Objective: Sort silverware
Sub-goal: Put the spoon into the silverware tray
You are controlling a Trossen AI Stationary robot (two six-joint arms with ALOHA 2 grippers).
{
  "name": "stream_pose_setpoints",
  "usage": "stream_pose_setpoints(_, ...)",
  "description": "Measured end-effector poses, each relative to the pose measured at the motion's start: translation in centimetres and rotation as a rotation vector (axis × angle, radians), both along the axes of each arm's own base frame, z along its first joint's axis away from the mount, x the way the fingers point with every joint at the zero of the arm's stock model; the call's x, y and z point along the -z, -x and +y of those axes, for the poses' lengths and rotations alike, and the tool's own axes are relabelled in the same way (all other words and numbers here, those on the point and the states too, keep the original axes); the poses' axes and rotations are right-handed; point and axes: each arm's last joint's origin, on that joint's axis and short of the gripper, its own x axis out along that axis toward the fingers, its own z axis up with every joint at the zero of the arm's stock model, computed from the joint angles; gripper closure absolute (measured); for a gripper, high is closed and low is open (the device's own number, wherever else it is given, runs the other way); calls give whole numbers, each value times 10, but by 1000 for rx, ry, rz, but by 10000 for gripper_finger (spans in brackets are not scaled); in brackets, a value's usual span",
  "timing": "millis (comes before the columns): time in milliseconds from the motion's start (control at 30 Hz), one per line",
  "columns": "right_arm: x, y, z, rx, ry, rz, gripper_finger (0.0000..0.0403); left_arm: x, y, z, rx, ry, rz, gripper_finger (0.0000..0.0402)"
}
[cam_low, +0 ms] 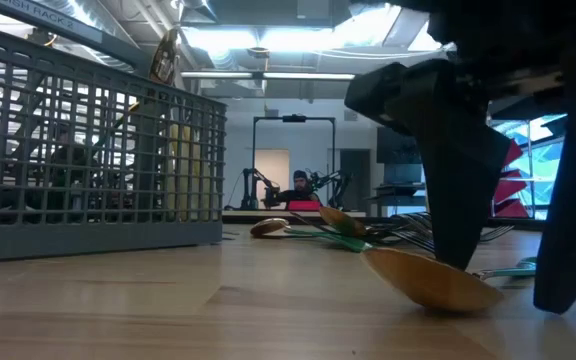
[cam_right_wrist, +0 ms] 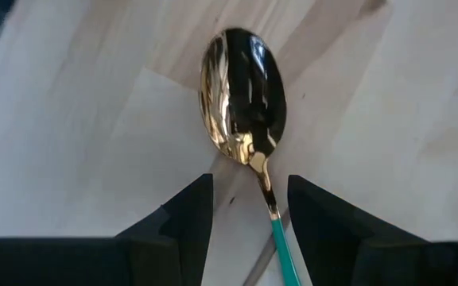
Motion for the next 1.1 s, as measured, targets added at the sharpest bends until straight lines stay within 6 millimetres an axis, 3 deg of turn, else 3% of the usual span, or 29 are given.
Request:
stream_pose_setpoints(300, 1, 0, 0, 1, -7, 6, 267, 0, 0, 0, 1, -2, 3, 261)
stream_pose_setpoints(867, 1, -1, 1, -2, -28, -1, 395, 1, 0, 0, 1, -4, 6, 261)
stream_pose_setpoints(1100, 1, -2, 2, 0, -29, -4, 399, 1, 0, 0, 1, -5, 6, 261)
